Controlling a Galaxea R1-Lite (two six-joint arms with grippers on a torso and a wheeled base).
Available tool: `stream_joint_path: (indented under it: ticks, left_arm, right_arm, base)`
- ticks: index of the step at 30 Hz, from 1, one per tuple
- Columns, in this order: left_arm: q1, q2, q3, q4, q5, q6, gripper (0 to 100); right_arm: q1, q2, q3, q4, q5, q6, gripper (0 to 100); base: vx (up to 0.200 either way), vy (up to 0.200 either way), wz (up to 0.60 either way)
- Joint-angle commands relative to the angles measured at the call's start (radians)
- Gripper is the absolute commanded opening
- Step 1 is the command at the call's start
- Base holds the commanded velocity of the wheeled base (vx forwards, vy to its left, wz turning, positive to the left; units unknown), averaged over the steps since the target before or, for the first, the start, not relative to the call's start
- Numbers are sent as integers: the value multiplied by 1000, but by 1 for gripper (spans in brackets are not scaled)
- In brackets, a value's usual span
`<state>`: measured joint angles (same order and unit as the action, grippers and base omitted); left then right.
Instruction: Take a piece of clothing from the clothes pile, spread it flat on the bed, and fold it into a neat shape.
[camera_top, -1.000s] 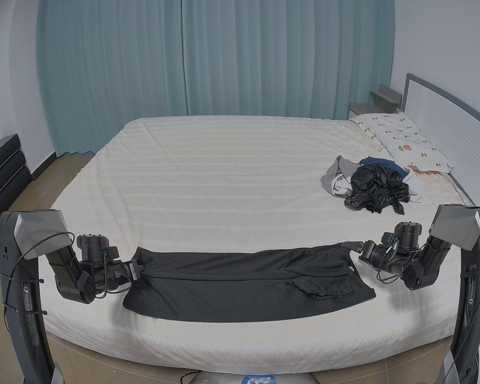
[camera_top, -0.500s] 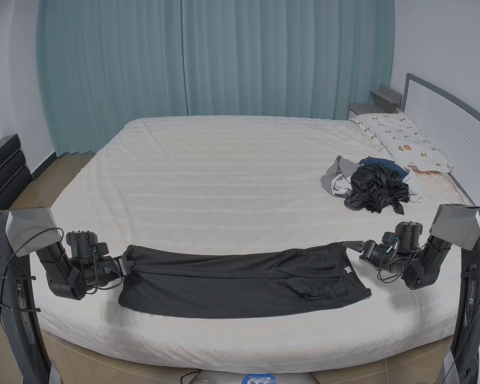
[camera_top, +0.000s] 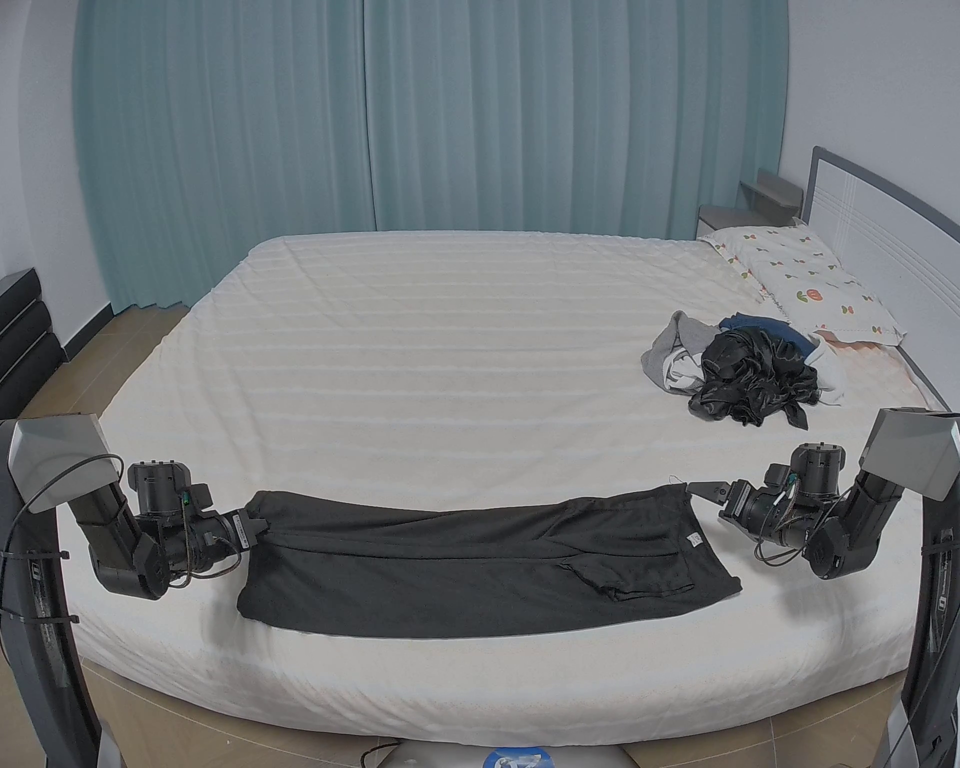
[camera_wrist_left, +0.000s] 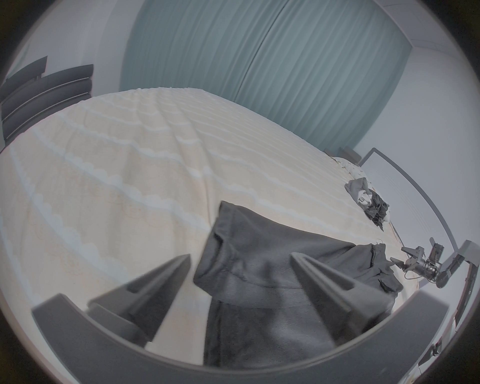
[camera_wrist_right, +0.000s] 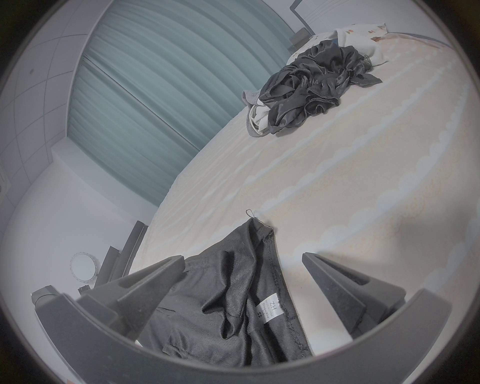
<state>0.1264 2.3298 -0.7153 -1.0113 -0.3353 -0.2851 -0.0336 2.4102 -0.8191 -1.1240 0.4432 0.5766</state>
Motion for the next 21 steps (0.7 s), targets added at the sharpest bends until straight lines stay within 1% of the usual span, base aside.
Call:
stream_joint_path:
  ticks: [1, 8, 13, 14, 21]
  left_arm:
    - [-11, 2, 2, 0, -7, 0, 100]
    - [-47, 6, 2, -6, -8, -14, 100]
    - [-51, 10, 11, -10, -5, -6, 100]
    - [-51, 11, 11, -12, -5, -6, 0]
    - [-51, 14, 17, -13, 7, 1, 0]
  right_arm:
    - [1, 3, 0, 0, 0, 0, 100]
    - [3, 1, 2, 0, 0, 0, 100]
    - [4, 1, 2, 0, 0, 0, 100]
    - [4, 1, 2, 0, 0, 0, 100]
    - [4, 0, 2, 0, 0, 0, 100]
  base:
    - [0, 0, 0]
    - [0, 0, 0]
    - [0, 0, 0]
    - [0, 0, 0]
    - [0, 0, 0]
